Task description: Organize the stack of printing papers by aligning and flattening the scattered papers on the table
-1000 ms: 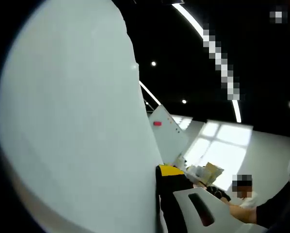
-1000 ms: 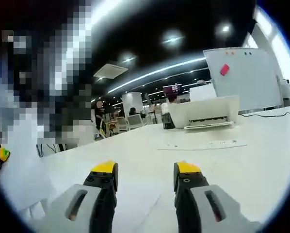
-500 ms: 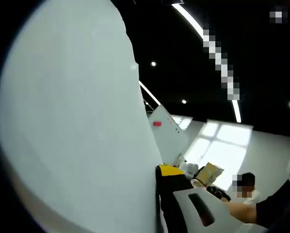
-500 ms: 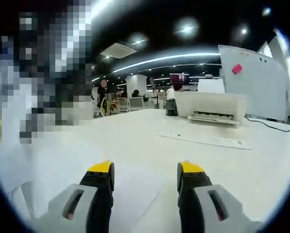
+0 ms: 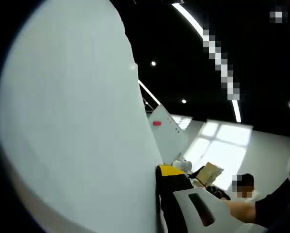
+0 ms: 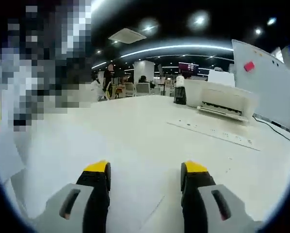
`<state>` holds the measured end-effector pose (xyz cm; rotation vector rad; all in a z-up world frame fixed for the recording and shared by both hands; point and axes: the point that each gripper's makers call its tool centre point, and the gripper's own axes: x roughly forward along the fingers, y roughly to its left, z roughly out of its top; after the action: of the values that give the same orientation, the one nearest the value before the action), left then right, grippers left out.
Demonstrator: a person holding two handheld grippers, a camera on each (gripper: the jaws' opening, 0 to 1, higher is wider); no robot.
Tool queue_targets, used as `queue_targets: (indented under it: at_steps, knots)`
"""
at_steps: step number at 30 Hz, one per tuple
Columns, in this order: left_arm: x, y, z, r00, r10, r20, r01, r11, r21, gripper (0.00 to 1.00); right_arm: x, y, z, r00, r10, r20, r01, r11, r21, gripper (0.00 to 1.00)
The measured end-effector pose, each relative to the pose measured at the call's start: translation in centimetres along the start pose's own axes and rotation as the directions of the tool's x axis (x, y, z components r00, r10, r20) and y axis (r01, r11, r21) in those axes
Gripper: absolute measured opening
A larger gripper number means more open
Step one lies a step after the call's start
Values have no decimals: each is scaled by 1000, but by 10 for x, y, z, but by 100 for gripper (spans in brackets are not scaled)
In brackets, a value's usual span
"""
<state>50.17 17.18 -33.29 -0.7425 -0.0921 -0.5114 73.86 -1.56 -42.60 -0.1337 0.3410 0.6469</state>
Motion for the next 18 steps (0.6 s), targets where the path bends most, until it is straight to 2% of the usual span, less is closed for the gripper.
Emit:
queue_targets:
  at_steps: [4,18]
  knots:
    - [0,0,0,1000,-2,1,2,1000,0,7,-1,4,-1,1000,20,0,-20,1000,13,50]
    - [0,0,0,1000,3,0,-3,1000,7,7,-3,6,-1,1000,28,2,-28,999,16,50]
